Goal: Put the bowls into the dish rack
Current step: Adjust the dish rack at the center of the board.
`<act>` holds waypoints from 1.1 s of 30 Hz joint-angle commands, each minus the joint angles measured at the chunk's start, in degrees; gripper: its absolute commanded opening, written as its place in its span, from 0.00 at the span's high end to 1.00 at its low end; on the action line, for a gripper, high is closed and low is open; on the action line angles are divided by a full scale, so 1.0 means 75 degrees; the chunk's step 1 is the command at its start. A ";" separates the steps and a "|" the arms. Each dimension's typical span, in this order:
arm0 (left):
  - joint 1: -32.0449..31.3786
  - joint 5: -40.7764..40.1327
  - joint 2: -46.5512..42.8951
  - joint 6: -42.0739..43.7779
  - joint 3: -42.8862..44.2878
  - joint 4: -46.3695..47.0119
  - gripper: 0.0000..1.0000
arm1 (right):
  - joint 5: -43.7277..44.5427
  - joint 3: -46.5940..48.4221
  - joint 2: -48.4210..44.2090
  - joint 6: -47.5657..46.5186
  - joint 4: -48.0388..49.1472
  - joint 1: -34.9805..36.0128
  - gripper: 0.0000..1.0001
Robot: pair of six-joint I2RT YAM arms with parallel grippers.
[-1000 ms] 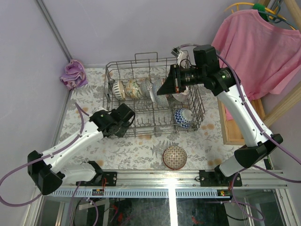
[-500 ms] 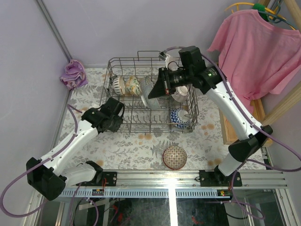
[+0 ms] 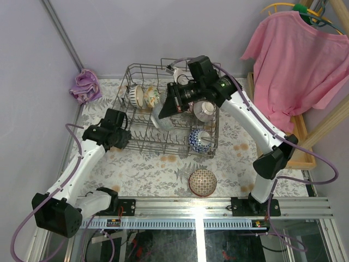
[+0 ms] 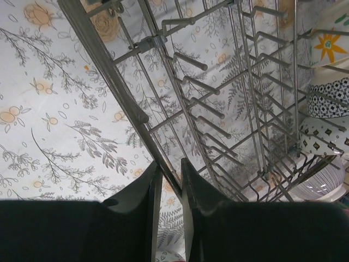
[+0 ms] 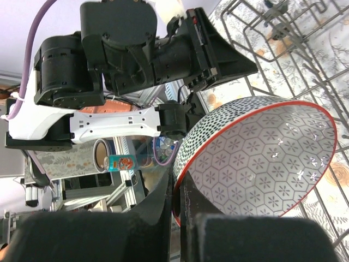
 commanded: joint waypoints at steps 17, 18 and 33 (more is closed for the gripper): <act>0.0658 0.0952 -0.0263 0.1728 0.0138 -0.0286 0.63 | -0.2866 0.1596 0.2229 0.0783 0.2053 0.0204 1.00; 0.0658 0.0966 -0.0331 0.1756 0.0149 -0.0323 0.61 | -0.2961 0.1649 0.2316 0.0893 0.2168 0.0170 1.00; 0.0653 0.1335 -0.1221 0.1888 0.1220 -0.0952 0.55 | -0.3644 0.1861 0.3134 0.2134 0.3761 0.0133 1.00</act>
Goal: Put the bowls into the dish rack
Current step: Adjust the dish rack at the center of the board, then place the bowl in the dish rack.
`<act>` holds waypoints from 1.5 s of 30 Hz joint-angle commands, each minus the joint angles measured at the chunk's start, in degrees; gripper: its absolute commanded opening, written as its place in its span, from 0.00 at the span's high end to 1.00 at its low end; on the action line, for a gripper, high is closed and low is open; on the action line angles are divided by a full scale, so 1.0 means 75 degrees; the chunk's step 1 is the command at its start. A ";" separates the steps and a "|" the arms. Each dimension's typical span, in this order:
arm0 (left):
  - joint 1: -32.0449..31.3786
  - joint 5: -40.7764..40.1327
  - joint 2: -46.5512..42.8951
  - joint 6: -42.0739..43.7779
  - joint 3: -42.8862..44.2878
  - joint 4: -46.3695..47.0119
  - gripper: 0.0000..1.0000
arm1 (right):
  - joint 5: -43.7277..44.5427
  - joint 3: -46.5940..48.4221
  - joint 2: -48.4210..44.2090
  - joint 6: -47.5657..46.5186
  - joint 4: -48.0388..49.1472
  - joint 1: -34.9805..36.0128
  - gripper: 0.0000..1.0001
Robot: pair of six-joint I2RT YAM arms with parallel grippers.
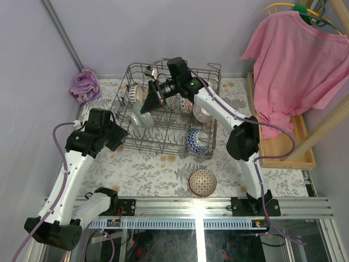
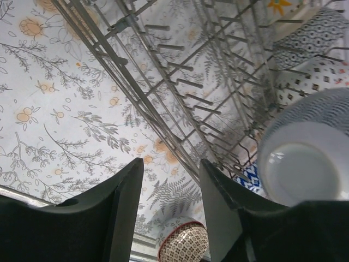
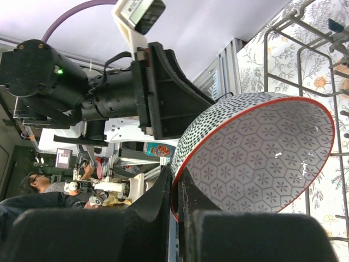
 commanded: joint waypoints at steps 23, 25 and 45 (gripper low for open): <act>0.0040 0.1073 -0.0554 0.0514 0.2155 -0.0559 0.56 | -0.1848 -0.0071 0.1370 0.5706 0.7667 0.0702 1.00; 0.0037 0.1082 -0.0551 0.0533 0.2139 -0.0554 0.56 | -0.1866 -0.0074 0.1500 0.5873 0.7923 0.0703 1.00; 0.0037 0.0993 -0.0681 0.0616 0.1880 -0.0548 0.56 | -0.1821 0.0519 0.2577 0.5865 0.8060 0.0913 0.99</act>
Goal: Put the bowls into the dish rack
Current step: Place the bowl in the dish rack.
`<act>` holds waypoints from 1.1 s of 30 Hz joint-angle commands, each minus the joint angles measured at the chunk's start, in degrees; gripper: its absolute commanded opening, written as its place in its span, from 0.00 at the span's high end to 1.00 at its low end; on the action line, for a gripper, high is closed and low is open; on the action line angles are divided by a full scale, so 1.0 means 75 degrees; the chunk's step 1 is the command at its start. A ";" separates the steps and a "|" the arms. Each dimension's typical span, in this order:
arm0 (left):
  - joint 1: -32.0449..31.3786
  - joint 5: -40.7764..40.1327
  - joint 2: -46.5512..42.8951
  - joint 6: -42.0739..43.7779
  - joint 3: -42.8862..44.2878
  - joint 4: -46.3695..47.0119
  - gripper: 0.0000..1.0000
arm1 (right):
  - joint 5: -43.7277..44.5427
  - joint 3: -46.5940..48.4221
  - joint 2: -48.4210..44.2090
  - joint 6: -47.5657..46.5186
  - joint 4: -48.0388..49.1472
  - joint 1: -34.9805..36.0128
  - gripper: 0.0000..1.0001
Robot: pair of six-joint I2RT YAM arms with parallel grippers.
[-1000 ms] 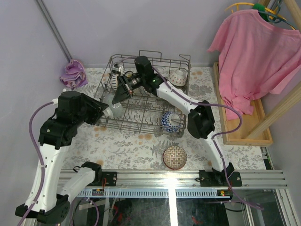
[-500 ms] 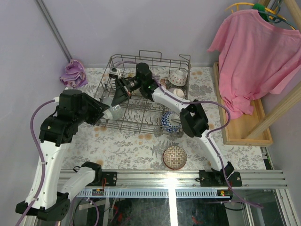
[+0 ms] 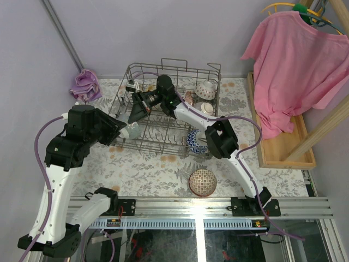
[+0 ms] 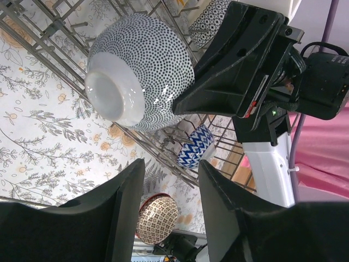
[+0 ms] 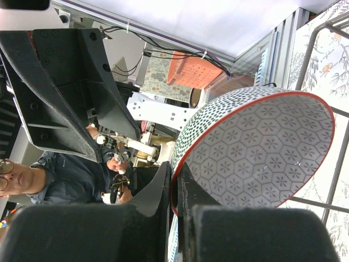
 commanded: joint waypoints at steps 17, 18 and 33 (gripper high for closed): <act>0.0034 0.0121 -0.0204 0.0264 -0.0385 0.0111 0.57 | -0.0164 0.0817 0.0905 0.0193 0.0623 0.0263 0.94; 0.0040 0.0127 -0.0225 0.0264 -0.0403 0.0103 0.57 | -0.0154 0.0825 0.0937 0.0211 0.0661 0.0273 0.93; 0.0041 0.0126 -0.0353 0.0196 -0.0696 0.0178 0.57 | -0.0185 0.0662 0.1203 0.0691 0.1438 0.0291 0.87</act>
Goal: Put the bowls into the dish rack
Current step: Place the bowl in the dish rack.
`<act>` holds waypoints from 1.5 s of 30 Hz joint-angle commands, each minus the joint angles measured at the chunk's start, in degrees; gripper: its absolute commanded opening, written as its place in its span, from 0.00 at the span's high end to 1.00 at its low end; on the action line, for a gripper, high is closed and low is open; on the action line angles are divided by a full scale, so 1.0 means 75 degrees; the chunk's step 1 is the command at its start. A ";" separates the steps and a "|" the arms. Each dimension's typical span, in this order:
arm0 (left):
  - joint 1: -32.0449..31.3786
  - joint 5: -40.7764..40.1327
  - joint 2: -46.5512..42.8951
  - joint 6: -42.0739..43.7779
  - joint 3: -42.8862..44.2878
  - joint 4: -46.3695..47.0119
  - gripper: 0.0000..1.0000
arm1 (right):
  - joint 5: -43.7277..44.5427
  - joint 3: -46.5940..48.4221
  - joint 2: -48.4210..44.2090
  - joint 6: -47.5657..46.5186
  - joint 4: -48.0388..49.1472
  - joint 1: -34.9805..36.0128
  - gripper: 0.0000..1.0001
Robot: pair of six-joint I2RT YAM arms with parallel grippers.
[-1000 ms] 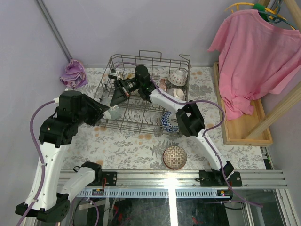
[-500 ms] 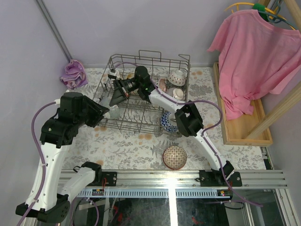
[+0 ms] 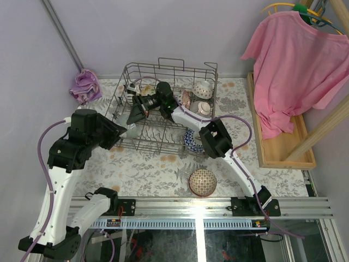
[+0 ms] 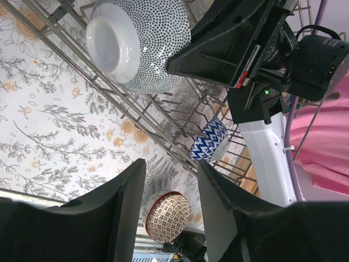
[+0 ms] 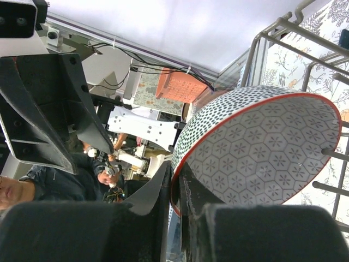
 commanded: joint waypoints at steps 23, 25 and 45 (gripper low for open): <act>0.0035 0.0212 -0.0220 -0.0068 -0.0232 0.0296 0.59 | -0.0689 -0.0370 -0.0429 0.0729 0.0902 0.0334 0.00; 0.0043 0.0209 -0.0216 -0.0089 -0.0234 0.0298 0.59 | -0.0686 -0.0400 -0.0557 0.0664 0.0826 0.0340 0.00; 0.0034 0.0127 -0.0157 -0.0255 -0.0164 0.0358 0.59 | -0.0724 -0.1237 -0.2004 -0.1094 -0.2273 0.0110 0.00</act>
